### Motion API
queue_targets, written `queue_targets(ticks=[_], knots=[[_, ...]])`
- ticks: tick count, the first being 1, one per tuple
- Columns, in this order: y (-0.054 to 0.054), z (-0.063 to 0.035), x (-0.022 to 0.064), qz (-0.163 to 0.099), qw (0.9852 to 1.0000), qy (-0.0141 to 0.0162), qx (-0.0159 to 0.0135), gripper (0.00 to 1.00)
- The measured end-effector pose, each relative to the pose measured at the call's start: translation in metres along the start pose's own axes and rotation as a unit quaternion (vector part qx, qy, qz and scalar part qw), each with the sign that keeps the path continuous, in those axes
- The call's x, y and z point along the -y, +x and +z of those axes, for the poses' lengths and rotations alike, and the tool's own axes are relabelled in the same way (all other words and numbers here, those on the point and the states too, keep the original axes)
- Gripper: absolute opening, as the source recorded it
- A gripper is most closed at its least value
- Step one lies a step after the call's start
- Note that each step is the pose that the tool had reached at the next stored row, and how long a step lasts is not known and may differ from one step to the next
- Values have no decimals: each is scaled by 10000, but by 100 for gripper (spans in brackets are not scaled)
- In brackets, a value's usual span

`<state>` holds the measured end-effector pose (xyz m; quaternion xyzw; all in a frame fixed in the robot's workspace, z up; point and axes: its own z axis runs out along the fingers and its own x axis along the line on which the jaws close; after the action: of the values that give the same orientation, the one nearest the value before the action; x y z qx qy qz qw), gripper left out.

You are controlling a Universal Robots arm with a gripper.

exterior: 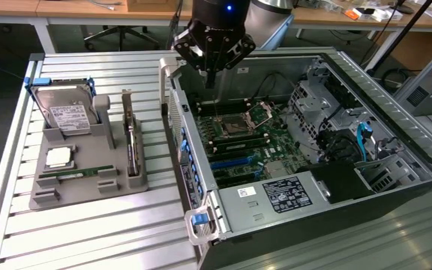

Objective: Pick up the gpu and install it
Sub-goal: 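Reach for the gpu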

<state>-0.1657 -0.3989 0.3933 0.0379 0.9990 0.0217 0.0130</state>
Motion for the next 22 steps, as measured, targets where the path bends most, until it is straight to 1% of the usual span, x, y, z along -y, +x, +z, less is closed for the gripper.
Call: queue_targets(ticks=[9, 22], knots=[[25, -1, 2, 0, 10000, 0, 0, 11], [123, -3, 9, 0, 10000, 0, 0, 11]])
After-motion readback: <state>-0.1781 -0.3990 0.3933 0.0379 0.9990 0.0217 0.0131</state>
